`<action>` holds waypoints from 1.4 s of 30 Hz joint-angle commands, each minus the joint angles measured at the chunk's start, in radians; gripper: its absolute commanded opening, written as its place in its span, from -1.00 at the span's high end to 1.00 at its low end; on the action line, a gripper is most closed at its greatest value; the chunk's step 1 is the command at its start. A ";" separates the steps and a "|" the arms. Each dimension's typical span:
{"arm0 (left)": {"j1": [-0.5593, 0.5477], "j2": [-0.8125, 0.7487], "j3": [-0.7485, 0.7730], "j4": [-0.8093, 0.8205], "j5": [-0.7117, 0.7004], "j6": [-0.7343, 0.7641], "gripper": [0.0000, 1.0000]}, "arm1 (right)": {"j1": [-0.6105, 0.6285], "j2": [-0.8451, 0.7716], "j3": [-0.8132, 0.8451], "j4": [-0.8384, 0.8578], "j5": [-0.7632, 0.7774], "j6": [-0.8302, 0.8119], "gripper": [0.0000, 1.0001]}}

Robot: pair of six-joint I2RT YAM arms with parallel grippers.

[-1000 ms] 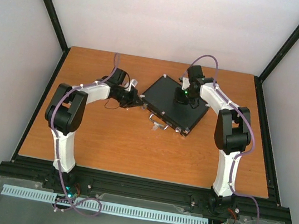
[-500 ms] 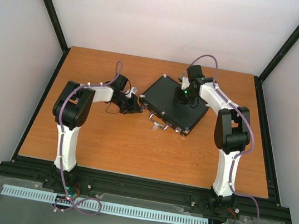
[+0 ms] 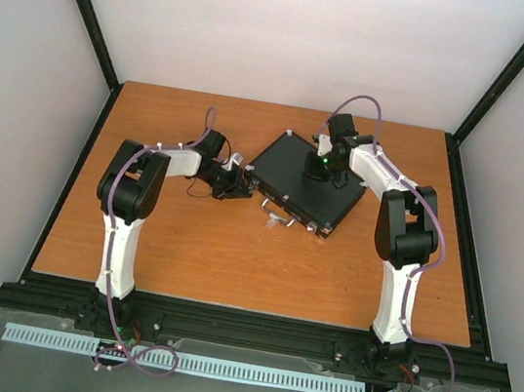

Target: Pack up texas hold em set

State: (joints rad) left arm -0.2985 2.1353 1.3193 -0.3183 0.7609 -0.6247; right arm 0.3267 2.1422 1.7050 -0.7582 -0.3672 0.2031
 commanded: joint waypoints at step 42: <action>0.038 0.014 0.140 -0.117 -0.023 0.019 0.99 | -0.132 0.476 0.779 0.000 -0.051 0.269 0.94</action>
State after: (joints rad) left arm -0.2665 2.1227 1.4086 -0.4152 0.7361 -0.6128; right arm 0.2157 2.5332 2.4367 -0.7872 -0.3496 0.4118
